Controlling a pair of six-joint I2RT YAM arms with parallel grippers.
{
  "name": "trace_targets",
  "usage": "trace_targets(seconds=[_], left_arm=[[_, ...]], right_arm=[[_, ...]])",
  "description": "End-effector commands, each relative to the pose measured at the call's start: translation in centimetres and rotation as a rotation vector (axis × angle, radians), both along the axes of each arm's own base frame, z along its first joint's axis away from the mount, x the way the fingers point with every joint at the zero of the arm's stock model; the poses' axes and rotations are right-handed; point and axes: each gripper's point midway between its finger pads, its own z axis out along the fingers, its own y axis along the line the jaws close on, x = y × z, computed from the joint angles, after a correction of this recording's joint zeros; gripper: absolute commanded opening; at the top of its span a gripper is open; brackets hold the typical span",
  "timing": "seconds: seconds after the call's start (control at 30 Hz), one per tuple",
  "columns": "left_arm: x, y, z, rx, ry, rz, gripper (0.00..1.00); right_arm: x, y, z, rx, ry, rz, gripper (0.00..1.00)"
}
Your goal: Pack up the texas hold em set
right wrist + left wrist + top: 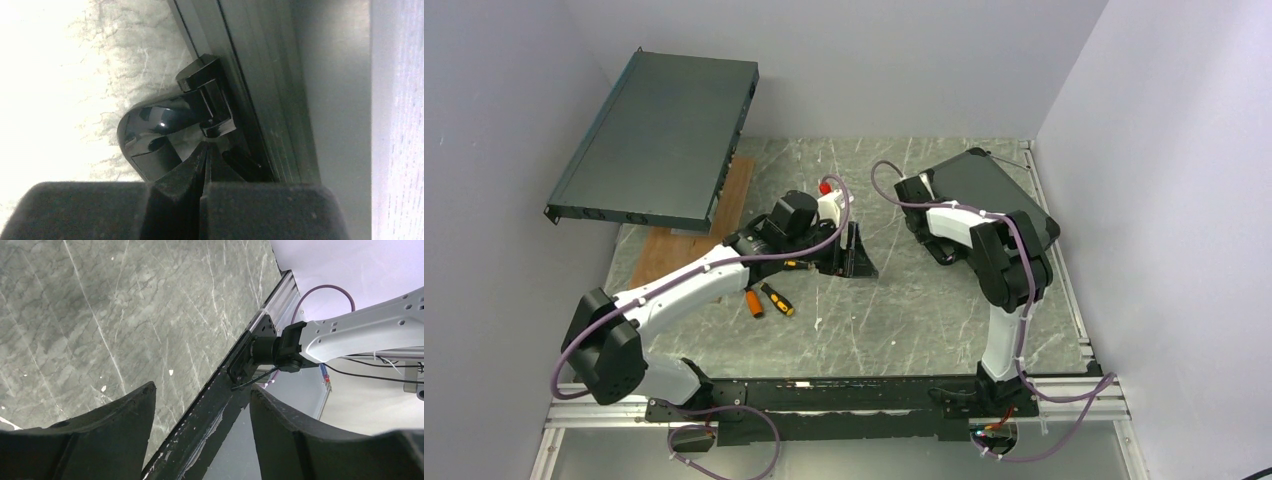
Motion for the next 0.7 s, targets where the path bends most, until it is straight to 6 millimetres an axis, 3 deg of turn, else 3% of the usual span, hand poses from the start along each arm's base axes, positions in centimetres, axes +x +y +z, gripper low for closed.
trace_targets(seconds=[0.0,0.1,0.17,0.27,0.4,0.6,0.67], left_arm=[[-0.5,0.4,1.5,-0.026,-0.046,-0.015,0.73],[-0.4,1.2,2.7,-0.014,-0.09,0.004,0.77],[-0.4,2.3,4.4,-0.007,-0.151,0.033,0.81],[-0.4,4.5,7.4,-0.006,-0.258,0.1,0.87],[-0.8,8.3,12.3,-0.034,-0.422,0.218,0.94],[-3.0,16.2,19.3,-0.082,-0.656,0.43,0.99],[-3.8,19.1,21.0,-0.086,-0.721,0.513,0.99]], right_arm=[[-2.0,0.1,0.6,-0.079,0.076,0.065,0.0],[-0.4,2.9,4.8,0.08,-0.033,0.059,0.0],[0.0,4.1,9.6,0.19,-0.15,0.05,0.01],[-0.6,4.6,16.0,0.299,-0.294,0.062,0.15],[-3.6,4.2,23.1,0.401,-0.428,0.101,0.37],[-10.1,3.1,31.5,0.58,-0.646,0.174,0.73],[-12.0,2.3,34.3,0.623,-0.732,0.184,0.96]])
